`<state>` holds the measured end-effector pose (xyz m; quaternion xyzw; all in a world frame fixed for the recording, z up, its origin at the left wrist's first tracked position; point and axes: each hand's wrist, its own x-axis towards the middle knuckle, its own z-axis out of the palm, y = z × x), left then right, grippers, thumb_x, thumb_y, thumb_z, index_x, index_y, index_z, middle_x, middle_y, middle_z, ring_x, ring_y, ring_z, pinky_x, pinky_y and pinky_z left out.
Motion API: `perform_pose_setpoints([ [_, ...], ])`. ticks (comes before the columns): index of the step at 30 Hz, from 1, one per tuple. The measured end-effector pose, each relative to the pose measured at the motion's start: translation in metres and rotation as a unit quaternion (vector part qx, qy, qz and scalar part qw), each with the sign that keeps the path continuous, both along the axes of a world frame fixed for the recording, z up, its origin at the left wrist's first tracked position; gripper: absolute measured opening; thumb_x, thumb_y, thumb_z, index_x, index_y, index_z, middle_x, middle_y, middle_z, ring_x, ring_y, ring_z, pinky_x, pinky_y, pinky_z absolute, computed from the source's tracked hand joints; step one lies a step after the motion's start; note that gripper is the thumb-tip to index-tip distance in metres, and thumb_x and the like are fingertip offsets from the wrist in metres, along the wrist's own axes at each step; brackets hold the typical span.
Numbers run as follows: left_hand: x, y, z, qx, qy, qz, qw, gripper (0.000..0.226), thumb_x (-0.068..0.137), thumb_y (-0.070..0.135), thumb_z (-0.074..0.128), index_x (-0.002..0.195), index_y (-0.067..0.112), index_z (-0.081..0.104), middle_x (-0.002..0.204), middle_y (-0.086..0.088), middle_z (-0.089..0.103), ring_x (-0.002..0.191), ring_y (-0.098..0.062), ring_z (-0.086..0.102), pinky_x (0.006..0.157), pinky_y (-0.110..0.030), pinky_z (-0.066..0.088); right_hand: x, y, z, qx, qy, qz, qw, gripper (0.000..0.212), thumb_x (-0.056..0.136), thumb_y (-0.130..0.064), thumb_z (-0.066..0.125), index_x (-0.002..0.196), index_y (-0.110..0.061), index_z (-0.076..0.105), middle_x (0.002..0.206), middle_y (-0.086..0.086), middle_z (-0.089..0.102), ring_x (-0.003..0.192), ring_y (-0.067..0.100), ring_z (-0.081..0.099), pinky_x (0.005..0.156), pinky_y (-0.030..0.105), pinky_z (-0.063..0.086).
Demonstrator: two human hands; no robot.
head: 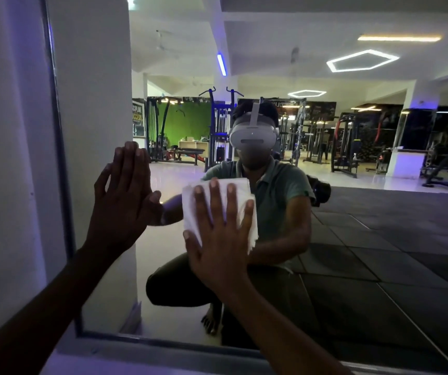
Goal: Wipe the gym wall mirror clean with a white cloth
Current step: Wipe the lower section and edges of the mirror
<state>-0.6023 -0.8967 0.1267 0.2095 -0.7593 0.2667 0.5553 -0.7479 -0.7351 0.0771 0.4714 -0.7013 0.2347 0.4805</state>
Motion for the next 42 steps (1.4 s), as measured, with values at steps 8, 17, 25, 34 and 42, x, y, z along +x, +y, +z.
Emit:
perform_pose_setpoints([
  [8,0.028,0.006,-0.141,0.130,-0.019,0.018,0.991,0.081,0.103,0.044,0.036,0.167,0.002,0.009,0.175,-0.020,0.005,0.162,-0.038,0.011,0.123,-0.063,0.025,-0.093,0.105,-0.088,-0.142,-0.146,-0.119,0.972,0.078,0.104,-0.047,0.038,0.169,-0.011,0.012,0.176,0.018,0.004,0.162,0.043,0.002,0.124,0.073,0.007],
  [17,0.023,0.001,-0.175,0.134,-0.026,0.028,0.990,0.092,0.102,0.058,0.037,0.167,0.003,0.002,0.174,-0.022,0.000,0.162,-0.038,0.005,0.124,-0.059,0.021,0.005,0.008,-0.123,0.027,-0.027,0.012,0.999,0.078,0.104,-0.050,0.048,0.169,-0.018,0.019,0.177,0.013,0.006,0.163,0.040,0.000,0.126,0.065,-0.008],
  [25,0.022,0.001,-0.178,0.147,-0.031,0.050,0.987,0.094,0.105,0.064,0.033,0.165,-0.002,0.006,0.172,-0.027,0.001,0.162,-0.039,0.005,0.126,-0.056,0.018,-0.078,0.086,-0.112,-0.119,-0.131,-0.089,0.980,0.078,0.107,-0.050,0.035,0.168,-0.011,0.005,0.176,0.014,0.003,0.162,0.040,0.002,0.127,0.069,0.002],
  [34,0.020,0.046,-0.132,0.161,0.015,-0.033,0.986,0.073,0.108,0.040,0.034,0.165,-0.003,0.015,0.173,-0.026,0.006,0.162,-0.035,0.010,0.116,-0.053,0.029,-0.007,0.006,-0.001,0.054,0.057,0.049,0.996,0.079,0.105,-0.047,0.042,0.170,-0.014,0.010,0.177,0.010,0.003,0.164,0.034,-0.002,0.129,0.061,-0.007],
  [42,-0.030,0.062,-0.050,0.104,-0.008,-0.022,0.994,0.080,0.107,0.045,0.035,0.167,0.003,0.002,0.175,-0.020,-0.001,0.164,-0.029,-0.002,0.128,-0.050,0.014,-0.103,0.113,-0.011,-0.169,-0.136,-0.133,0.967,0.080,0.107,-0.051,0.032,0.168,-0.007,0.007,0.176,0.017,0.008,0.163,0.039,0.004,0.126,0.068,0.008],
])
